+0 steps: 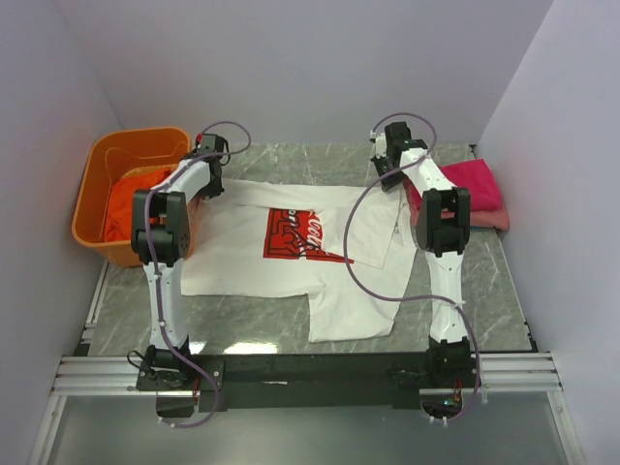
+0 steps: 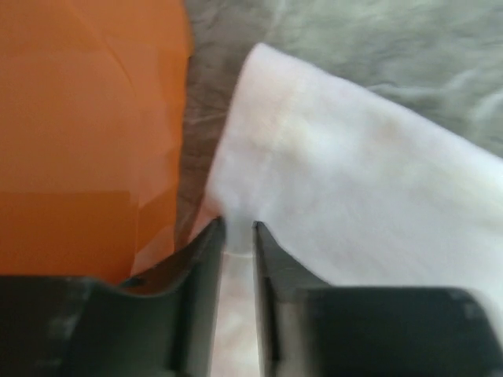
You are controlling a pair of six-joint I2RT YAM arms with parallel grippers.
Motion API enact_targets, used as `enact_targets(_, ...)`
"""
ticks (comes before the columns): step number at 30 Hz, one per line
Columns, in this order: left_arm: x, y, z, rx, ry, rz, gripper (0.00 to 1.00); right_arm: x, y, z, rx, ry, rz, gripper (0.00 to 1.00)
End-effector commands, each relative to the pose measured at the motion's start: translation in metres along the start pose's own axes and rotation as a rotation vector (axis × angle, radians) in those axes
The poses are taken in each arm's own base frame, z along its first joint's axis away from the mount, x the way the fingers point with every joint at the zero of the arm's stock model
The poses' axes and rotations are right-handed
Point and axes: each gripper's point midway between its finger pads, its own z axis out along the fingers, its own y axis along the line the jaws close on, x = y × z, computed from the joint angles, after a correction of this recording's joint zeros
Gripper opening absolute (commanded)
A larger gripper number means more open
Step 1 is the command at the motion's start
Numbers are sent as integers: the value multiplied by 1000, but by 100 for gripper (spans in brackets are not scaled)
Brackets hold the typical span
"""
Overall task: Fold and stack the t-shirts
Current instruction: Fold the tshirt
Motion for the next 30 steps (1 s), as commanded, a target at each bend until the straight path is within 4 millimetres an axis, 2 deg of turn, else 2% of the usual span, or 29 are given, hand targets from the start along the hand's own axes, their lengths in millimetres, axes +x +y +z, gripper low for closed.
enact_targets(1, -72, -4, -60, 153, -164, -95, 33, -37, 2, -36, -47, -126, -23, 20)
enact_targets(2, -76, -14, -67, 201, -170, -92, 36, -42, 4, -41, -57, -145, -25, 21)
enact_targets(3, -89, -18, -76, 231, -196, -96, 39, -47, 4, -49, -62, -165, -23, 21)
enact_targets(8, -106, -34, -101, 306, -232, -88, 41, -54, 14, -69, -117, -199, -37, 22)
enact_targets(13, -118, -38, -133, 388, -304, -96, 44, -40, 28, -79, -194, -177, -118, 25)
enact_targets(16, -117, -35, -143, 397, -331, -94, 49, -27, 28, -73, -192, -129, -157, 25)
enact_targets(21, -96, -31, -135, 387, -283, -74, 49, -1, 32, -56, -208, -34, -222, 24)
enact_targets(22, -97, -34, -137, 405, -294, -75, 49, 3, 33, -53, -195, -16, -234, 23)
enact_targets(23, -98, -32, -145, 416, -306, -78, 49, 13, 30, -42, -158, 27, -252, 23)
enact_targets(24, -92, -33, -145, 426, -294, -83, 49, 16, 29, -38, -129, 48, -267, 23)
enact_targets(25, -94, -34, -150, 443, -308, -86, 49, 19, 28, -32, -105, 65, -276, 22)
enact_targets(26, -98, -31, -163, 457, -333, -92, 49, 25, 20, -24, -57, 97, -282, 22)
enact_targets(28, -93, -29, -170, 467, -339, -99, 50, 25, 21, -19, -55, 113, -277, 20)
enact_targets(30, -92, -22, -189, 485, -372, -113, 50, 19, 16, -17, -26, 124, -265, 20)
